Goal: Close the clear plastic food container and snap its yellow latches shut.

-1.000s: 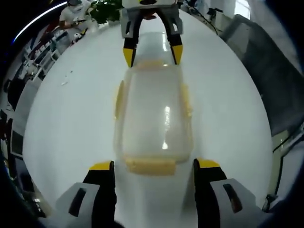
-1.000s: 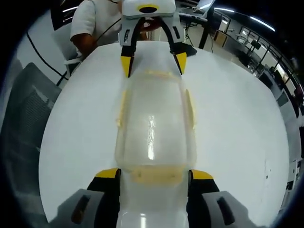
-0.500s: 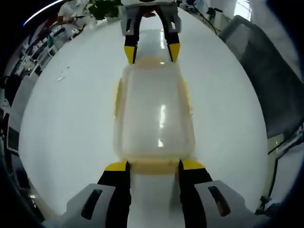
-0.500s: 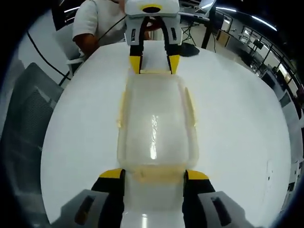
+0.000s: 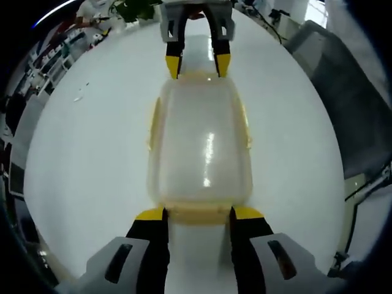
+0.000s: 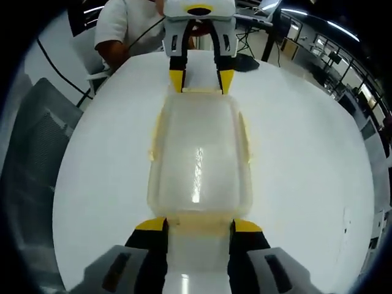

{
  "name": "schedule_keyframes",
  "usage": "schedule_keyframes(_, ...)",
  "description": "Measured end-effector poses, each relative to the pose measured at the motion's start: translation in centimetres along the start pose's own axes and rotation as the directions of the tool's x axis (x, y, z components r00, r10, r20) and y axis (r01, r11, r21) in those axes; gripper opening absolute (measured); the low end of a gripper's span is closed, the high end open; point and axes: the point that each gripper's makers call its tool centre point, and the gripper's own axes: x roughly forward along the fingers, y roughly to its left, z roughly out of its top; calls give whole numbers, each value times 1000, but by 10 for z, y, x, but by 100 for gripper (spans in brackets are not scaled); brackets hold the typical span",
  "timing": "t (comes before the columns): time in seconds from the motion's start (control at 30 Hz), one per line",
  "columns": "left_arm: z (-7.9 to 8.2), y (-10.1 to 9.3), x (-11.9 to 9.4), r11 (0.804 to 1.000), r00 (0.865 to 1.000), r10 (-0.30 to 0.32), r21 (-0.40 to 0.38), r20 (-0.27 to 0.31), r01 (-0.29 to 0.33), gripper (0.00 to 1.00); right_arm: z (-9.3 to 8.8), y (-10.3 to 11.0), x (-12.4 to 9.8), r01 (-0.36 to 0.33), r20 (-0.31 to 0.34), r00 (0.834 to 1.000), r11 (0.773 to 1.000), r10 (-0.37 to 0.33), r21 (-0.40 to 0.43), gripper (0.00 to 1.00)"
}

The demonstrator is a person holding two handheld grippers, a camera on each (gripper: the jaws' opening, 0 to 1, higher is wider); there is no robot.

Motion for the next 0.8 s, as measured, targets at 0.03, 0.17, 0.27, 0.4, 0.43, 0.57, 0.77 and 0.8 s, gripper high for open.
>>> schedule_keyframes(0.03, 0, 0, 0, 1000, 1000, 1, 0, -3, -1, 37, 0, 0, 0, 1, -1, 1000, 1000, -1, 0, 36)
schedule_keyframes(0.17, 0, 0, 0, 1000, 1000, 8, 11, -11, -8, 37, 0, 0, 0, -1, -4, 1000, 1000, 1, 0, 36)
schedule_keyframes(0.27, 0, 0, 1, 1000, 1000, 1, 20, -8, -1, 37, 0, 0, 1, -3, -15, 1000, 1000, 3, 2, 36)
schedule_keyframes(0.4, 0, -1, 0, 1000, 1000, 0, 15, -18, 1, 37, -1, 0, 0, -1, -13, 1000, 1000, 1, 0, 35)
schedule_keyframes(0.43, 0, -1, 0, 1000, 1000, -1, 9, -18, 1, 36, -1, 0, 0, -1, -15, 1000, 1000, 1, 0, 35)
schedule_keyframes(0.57, -1, 2, 0, 999, 1000, 2, -44, 12, -1, 35, 0, -1, 0, -5, -21, 1000, 1000, 5, -3, 34)
schedule_keyframes(0.77, -2, 2, 2, 999, 1000, -7, -32, -3, 7, 35, -1, -1, 1, -10, -17, 1000, 1000, 10, -9, 34)
schedule_keyframes(0.8, -2, 2, 2, 999, 1000, -8, -36, -3, 8, 35, 0, -1, 0, -10, -17, 1000, 1000, 9, -7, 34)
